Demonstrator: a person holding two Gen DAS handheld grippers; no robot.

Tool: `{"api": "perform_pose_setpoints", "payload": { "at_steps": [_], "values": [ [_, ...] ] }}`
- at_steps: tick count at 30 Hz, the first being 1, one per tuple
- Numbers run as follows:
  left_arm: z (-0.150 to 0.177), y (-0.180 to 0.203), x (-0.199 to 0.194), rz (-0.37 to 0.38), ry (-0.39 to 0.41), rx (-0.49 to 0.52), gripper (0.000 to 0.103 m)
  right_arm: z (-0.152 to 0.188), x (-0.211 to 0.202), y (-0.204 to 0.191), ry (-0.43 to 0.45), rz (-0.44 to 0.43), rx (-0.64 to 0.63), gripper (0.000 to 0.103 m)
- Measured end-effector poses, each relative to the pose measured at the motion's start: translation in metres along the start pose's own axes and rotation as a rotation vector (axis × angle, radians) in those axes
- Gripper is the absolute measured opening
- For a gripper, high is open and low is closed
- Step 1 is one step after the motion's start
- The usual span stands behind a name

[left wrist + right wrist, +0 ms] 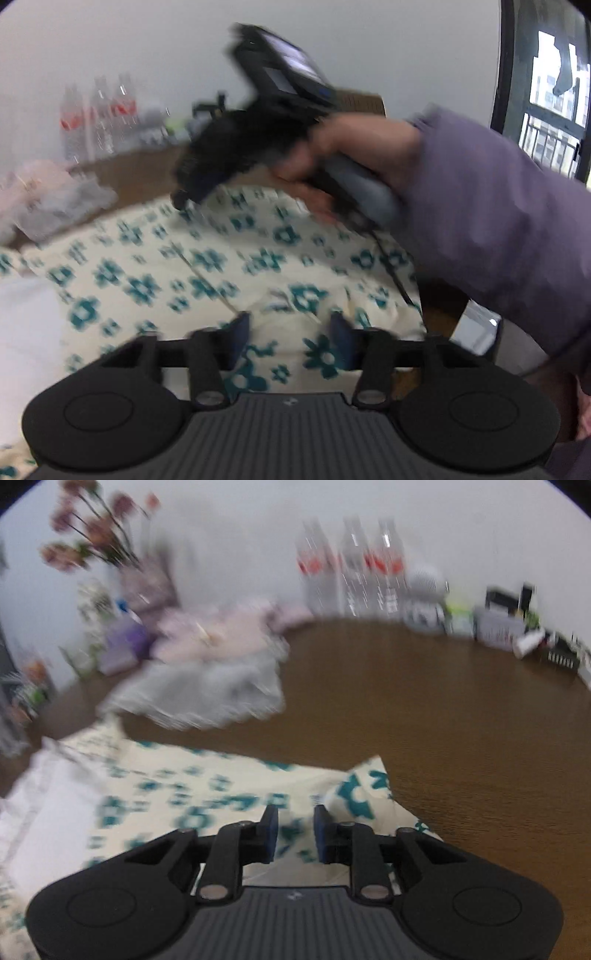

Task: Fold clothes

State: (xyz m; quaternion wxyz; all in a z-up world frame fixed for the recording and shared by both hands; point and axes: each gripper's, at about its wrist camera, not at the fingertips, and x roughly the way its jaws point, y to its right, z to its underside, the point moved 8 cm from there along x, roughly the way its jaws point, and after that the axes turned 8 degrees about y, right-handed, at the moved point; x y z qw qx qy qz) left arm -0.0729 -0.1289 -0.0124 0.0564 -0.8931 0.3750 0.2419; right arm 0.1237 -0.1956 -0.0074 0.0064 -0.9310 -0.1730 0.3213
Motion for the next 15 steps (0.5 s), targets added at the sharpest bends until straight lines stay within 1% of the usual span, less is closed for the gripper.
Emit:
{"api": "perform_pose_setpoints", "payload": {
  "at_steps": [1, 2, 4, 6, 8, 9, 10, 11, 12, 13, 14, 15],
  "values": [
    [0.003, 0.002, -0.003, 0.001, -0.003, 0.01, 0.026, 0.002, 0.002, 0.0, 0.012, 0.006, -0.003, 0.005],
    [0.006, 0.004, -0.006, 0.003, -0.007, 0.02, 0.025, 0.004, 0.002, 0.0, 0.021, 0.013, -0.012, 0.003],
    [0.011, 0.01, -0.011, 0.01, -0.015, 0.033, 0.025, 0.007, 0.003, -0.002, 0.044, 0.038, -0.039, 0.0],
    [0.014, 0.016, -0.016, 0.014, -0.026, 0.06, 0.025, 0.007, 0.007, -0.003, 0.069, 0.095, -0.097, 0.0],
    [0.015, 0.018, -0.019, 0.009, -0.042, 0.068, 0.026, 0.005, 0.009, -0.002, 0.078, 0.13, -0.127, 0.0],
    [0.014, 0.016, -0.022, 0.012, -0.045, 0.056, 0.027, 0.004, 0.007, -0.002, 0.074, 0.134, -0.132, 0.001],
    [0.011, 0.013, -0.027, 0.017, -0.04, 0.039, 0.032, 0.004, -0.001, -0.002, 0.064, 0.119, -0.122, 0.004],
    [0.008, 0.01, -0.038, 0.043, -0.014, 0.022, 0.04, 0.003, -0.015, -0.003, 0.077, 0.095, -0.111, 0.005],
    [0.003, 0.003, -0.052, 0.073, 0.022, 0.015, 0.047, 0.0, -0.033, -0.005, 0.109, 0.067, -0.106, 0.01],
    [0.002, -0.012, -0.065, 0.048, 0.049, 0.006, 0.063, 0.0, -0.054, -0.008, 0.143, 0.036, -0.103, 0.025],
    [0.002, -0.027, -0.078, 0.023, 0.076, -0.004, 0.069, 0.006, -0.077, -0.014, 0.17, -0.01, -0.107, 0.033],
    [0.001, -0.042, -0.092, -0.006, 0.1, -0.012, 0.069, 0.016, -0.099, -0.022, 0.184, -0.069, -0.114, 0.04]
  ]
}}
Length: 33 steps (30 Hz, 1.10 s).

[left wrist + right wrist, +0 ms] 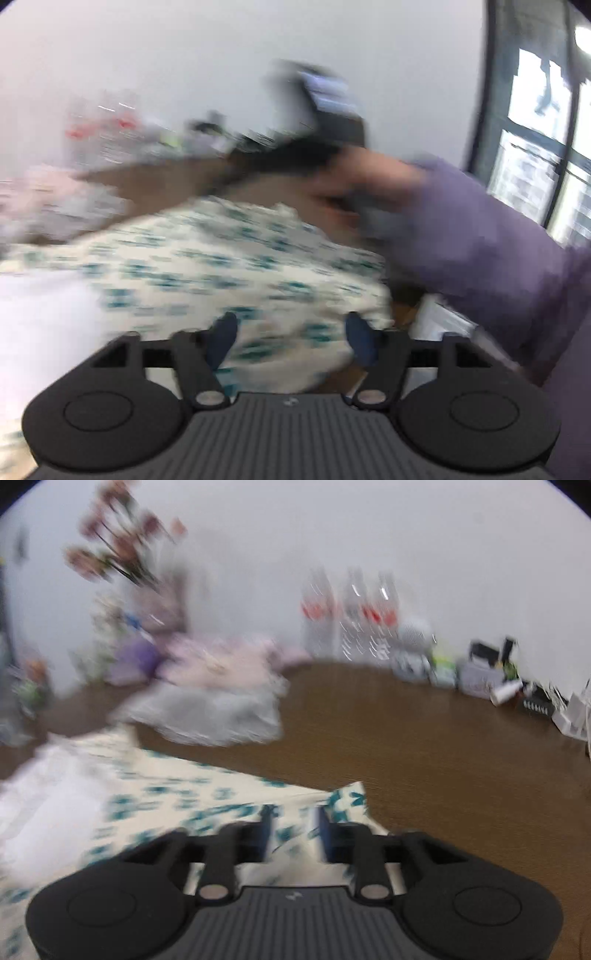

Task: Fold clothes

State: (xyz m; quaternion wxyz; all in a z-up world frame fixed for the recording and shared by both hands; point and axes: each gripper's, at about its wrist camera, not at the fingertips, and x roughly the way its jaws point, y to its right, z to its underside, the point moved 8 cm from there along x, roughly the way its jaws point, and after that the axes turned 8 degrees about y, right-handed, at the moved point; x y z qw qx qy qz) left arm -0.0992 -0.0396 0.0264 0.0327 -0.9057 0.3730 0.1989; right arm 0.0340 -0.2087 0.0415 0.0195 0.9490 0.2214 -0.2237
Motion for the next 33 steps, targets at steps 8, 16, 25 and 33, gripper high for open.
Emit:
{"api": "perform_pose_setpoints", "payload": {
  "at_steps": [8, 16, 25, 33],
  "values": [
    [0.048, -0.084, -0.035, -0.189, -0.106, -0.035, 0.064, 0.09, -0.11, -0.071, 0.005, -0.279, 0.035, 0.035],
    [0.055, -0.096, -0.051, -0.173, -0.113, -0.012, 0.051, 0.122, -0.109, -0.064, -0.065, -0.236, 0.085, 0.015],
    [0.055, -0.115, -0.067, -0.174, -0.12, -0.077, 0.007, 0.106, -0.135, -0.047, 0.028, -0.423, 0.288, 0.0],
    [0.058, -0.117, -0.079, -0.145, -0.135, -0.068, 0.021, 0.132, -0.139, -0.07, -0.059, -0.422, 0.071, 0.009]
  ]
}}
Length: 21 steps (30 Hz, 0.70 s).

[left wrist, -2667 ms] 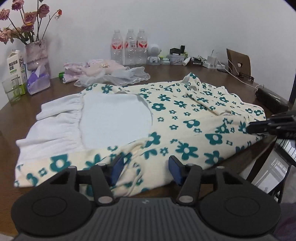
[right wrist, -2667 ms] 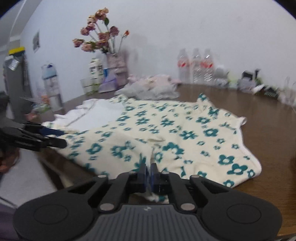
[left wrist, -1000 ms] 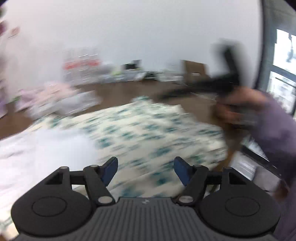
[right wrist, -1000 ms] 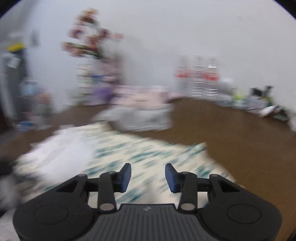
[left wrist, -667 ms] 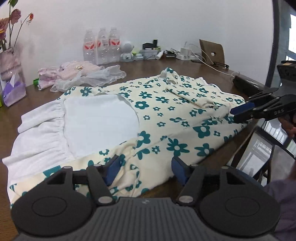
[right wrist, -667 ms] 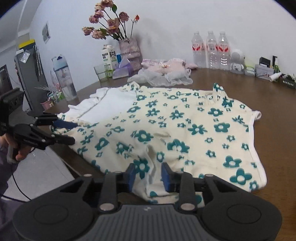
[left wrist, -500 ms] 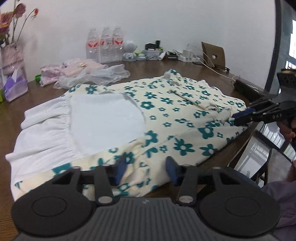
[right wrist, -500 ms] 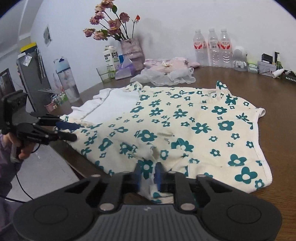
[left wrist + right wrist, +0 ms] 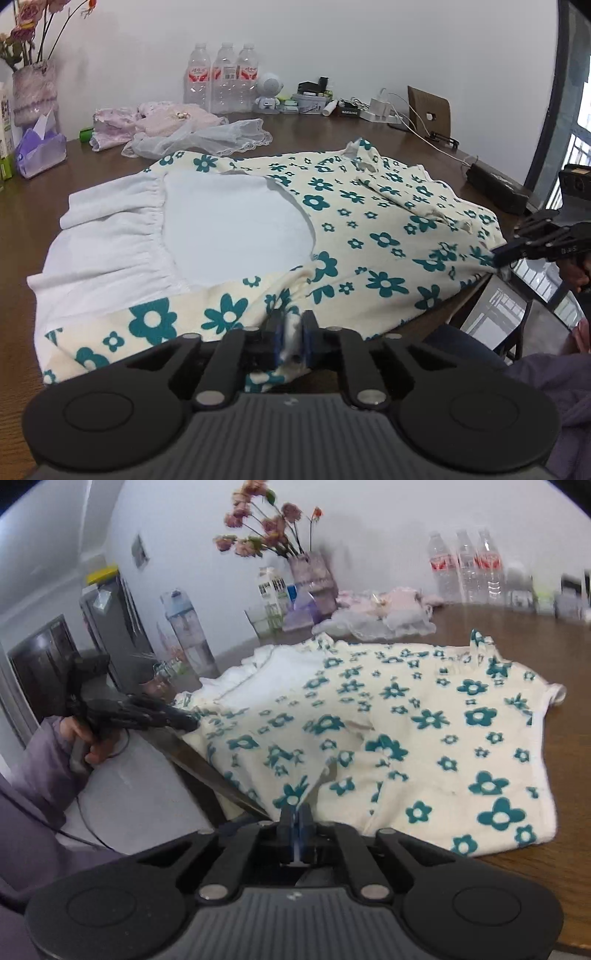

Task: Fold clothes

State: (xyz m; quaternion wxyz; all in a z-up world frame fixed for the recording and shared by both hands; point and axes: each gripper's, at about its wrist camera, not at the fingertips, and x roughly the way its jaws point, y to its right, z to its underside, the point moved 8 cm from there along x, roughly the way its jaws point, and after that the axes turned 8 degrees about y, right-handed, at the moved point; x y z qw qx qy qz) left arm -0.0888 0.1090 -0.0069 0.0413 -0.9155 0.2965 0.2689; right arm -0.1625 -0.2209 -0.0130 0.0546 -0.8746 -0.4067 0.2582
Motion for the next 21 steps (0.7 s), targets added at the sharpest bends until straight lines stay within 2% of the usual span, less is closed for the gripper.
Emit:
{"api": "perform_pose_setpoints", "payload": {
  "at_steps": [2, 4, 6, 7, 9, 11, 12, 13, 16, 21],
  "values": [
    [-0.008, 0.006, -0.012, 0.01, 0.038, 0.036, 0.038, -0.011, -0.013, -0.002, 0.052, 0.003, -0.03, 0.01],
    [-0.021, 0.014, -0.02, 0.023, 0.09, 0.047, 0.044, -0.025, -0.024, -0.002, 0.134, 0.019, -0.044, 0.014],
    [-0.028, 0.023, -0.007, 0.029, 0.094, 0.066, 0.044, -0.037, -0.019, -0.003, 0.19, 0.032, -0.039, 0.014],
    [-0.028, 0.029, 0.004, 0.034, 0.084, 0.077, 0.044, -0.038, -0.009, -0.006, 0.19, 0.023, -0.045, 0.014],
    [-0.028, 0.039, 0.024, 0.044, 0.064, 0.099, 0.044, -0.03, 0.015, -0.013, 0.146, 0.02, -0.08, 0.011],
    [-0.021, 0.043, 0.04, 0.045, 0.022, 0.112, 0.041, -0.018, 0.035, -0.007, 0.075, 0.09, -0.105, 0.011],
    [-0.015, 0.041, 0.041, 0.05, 0.013, 0.115, 0.04, -0.014, 0.038, 0.0, 0.069, 0.126, -0.102, 0.003],
    [-0.011, 0.039, 0.037, 0.056, 0.027, 0.123, 0.038, -0.013, 0.036, 0.008, 0.089, 0.138, -0.085, 0.0],
    [-0.002, 0.034, 0.025, 0.064, 0.025, 0.116, 0.038, -0.013, 0.031, 0.027, 0.117, 0.151, -0.021, 0.0],
    [0.001, 0.033, 0.017, 0.063, 0.013, 0.123, 0.038, -0.018, 0.04, 0.021, 0.082, 0.192, -0.11, 0.0]
  ]
}}
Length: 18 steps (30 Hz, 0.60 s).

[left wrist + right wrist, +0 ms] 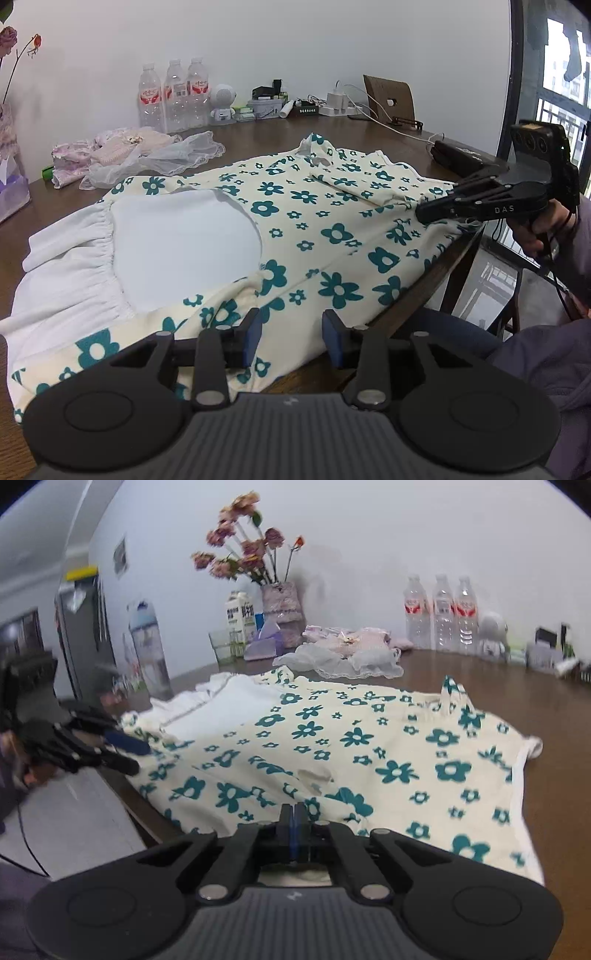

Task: Fold clothes

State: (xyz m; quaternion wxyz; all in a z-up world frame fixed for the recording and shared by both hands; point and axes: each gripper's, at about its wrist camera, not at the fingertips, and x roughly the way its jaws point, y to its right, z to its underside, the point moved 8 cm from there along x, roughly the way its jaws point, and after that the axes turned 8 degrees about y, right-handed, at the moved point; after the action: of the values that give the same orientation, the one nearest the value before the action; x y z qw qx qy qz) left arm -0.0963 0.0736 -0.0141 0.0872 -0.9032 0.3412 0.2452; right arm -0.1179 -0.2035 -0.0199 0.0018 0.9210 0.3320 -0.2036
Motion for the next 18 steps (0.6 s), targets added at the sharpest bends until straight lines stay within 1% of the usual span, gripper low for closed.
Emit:
{"api": "perform_pose_setpoints", "payload": {
  "at_steps": [1, 2, 3, 4, 5, 6, 7, 8, 9, 10, 11, 12, 13, 15, 17, 18],
  "values": [
    [-0.002, 0.001, -0.001, -0.003, -0.008, -0.008, 0.037, -0.002, -0.003, -0.003, -0.003, 0.007, -0.016, 0.0],
    [-0.006, 0.003, -0.005, -0.002, 0.003, -0.016, 0.038, -0.004, -0.012, -0.009, 0.015, -0.007, -0.022, 0.004],
    [-0.01, 0.005, -0.008, 0.001, 0.016, -0.023, 0.038, -0.007, -0.021, -0.015, 0.051, -0.042, -0.026, 0.01],
    [-0.017, 0.011, -0.012, 0.019, 0.051, -0.028, 0.039, -0.01, -0.031, -0.021, 0.087, -0.076, -0.029, 0.01],
    [-0.027, 0.018, -0.012, 0.05, 0.09, -0.04, 0.042, -0.011, -0.037, -0.028, 0.105, -0.114, -0.033, 0.01],
    [-0.037, 0.026, -0.011, 0.081, 0.126, -0.051, 0.044, -0.008, -0.038, -0.034, 0.096, -0.149, -0.045, 0.013],
    [-0.044, 0.035, -0.004, 0.108, 0.146, -0.053, 0.046, -0.004, -0.037, -0.039, 0.077, -0.163, -0.076, 0.021],
    [-0.052, 0.044, 0.004, 0.133, 0.163, -0.052, 0.047, 0.001, -0.036, -0.041, 0.058, -0.156, -0.115, 0.023],
    [-0.056, 0.051, 0.014, 0.142, 0.16, -0.039, 0.047, 0.005, -0.035, -0.041, 0.042, -0.143, -0.145, 0.025],
    [-0.06, 0.058, 0.025, 0.152, 0.156, -0.027, 0.047, 0.008, -0.034, -0.041, 0.029, -0.136, -0.165, 0.026],
    [-0.062, 0.063, 0.037, 0.163, 0.149, -0.029, 0.047, 0.011, -0.034, -0.04, 0.017, -0.129, -0.184, 0.024],
    [-0.064, 0.065, 0.047, 0.173, 0.139, -0.044, 0.047, 0.012, -0.034, -0.039, 0.011, -0.126, -0.199, 0.019],
    [-0.062, 0.066, 0.056, 0.173, 0.117, -0.053, 0.047, 0.012, -0.036, -0.036, 0.013, -0.137, -0.198, 0.002],
    [-0.06, 0.068, 0.073, 0.171, 0.073, -0.069, 0.045, 0.009, -0.042, -0.031, 0.016, -0.181, -0.168, 0.001],
    [-0.052, 0.071, 0.081, 0.154, 0.029, -0.043, 0.045, 0.006, -0.049, -0.026, 0.019, -0.225, -0.139, 0.001],
    [-0.047, 0.072, 0.082, 0.149, 0.018, -0.025, 0.045, 0.005, -0.051, -0.024, 0.015, -0.229, -0.138, 0.001]
  ]
}}
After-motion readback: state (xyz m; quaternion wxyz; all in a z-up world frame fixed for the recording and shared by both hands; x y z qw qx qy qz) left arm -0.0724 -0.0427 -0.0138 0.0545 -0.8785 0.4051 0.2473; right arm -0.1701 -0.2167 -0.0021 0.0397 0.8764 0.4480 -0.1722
